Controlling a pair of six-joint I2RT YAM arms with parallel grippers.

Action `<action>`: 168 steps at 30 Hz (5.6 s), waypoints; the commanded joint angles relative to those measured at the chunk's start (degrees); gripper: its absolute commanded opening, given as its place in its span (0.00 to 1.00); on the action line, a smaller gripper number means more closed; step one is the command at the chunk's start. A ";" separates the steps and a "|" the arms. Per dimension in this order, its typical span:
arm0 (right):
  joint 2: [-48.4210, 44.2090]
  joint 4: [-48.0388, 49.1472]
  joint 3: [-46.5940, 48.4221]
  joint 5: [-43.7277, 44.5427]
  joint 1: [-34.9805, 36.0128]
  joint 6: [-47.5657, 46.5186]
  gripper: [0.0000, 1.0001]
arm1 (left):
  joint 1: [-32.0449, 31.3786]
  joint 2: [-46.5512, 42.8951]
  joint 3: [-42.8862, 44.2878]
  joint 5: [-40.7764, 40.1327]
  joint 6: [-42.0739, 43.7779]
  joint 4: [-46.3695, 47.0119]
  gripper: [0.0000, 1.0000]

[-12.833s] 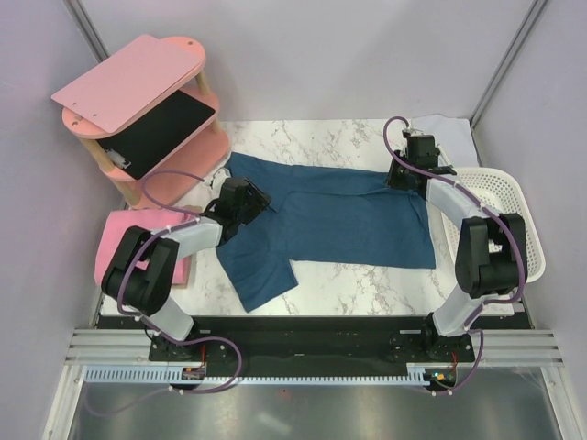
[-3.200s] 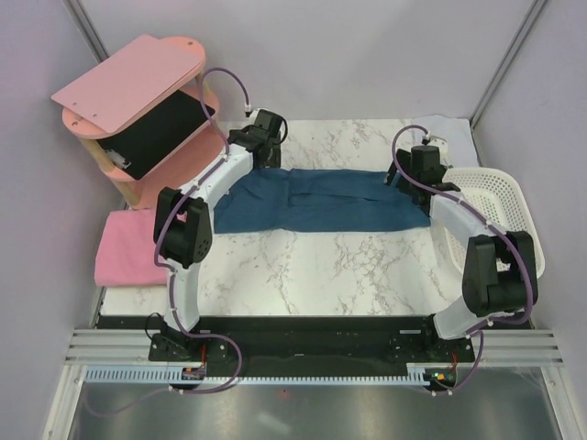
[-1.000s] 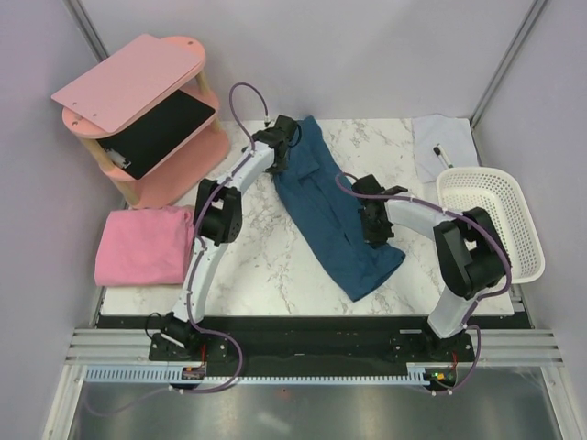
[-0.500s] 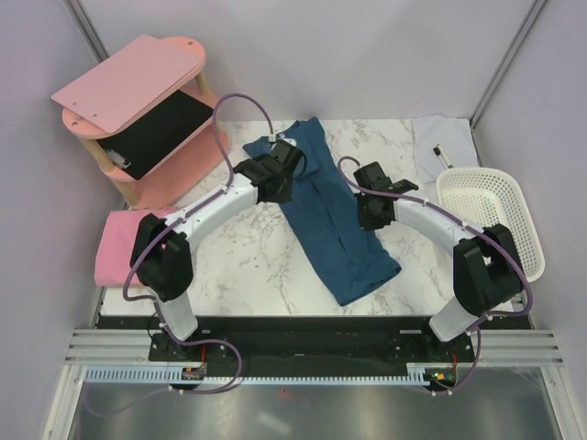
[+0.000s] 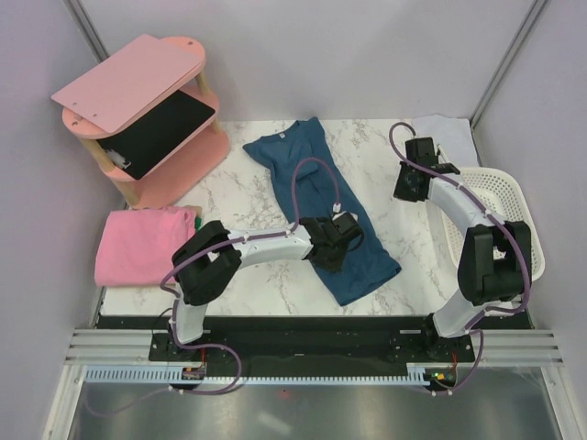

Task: Fold and stack the t-shirts
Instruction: Fold the tshirt

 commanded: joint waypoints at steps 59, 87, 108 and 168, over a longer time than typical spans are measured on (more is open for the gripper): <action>55.57 14.33 62.08 -3.50 13.06 -3.32 0.00 | -0.70 -46.66 -28.48 -17.90 -15.95 -16.78 0.83; 34.21 34.26 33.25 -21.92 2.78 11.25 0.73 | -0.70 -44.47 -30.94 -17.63 -15.60 -14.50 0.83; 48.54 26.72 45.64 -23.08 2.43 17.07 0.57 | -0.79 -46.49 -34.55 -17.81 -15.16 -11.94 0.83; 40.98 27.17 49.07 -22.13 3.83 9.68 0.00 | -0.70 -38.49 -33.85 -16.40 -13.31 -7.02 0.82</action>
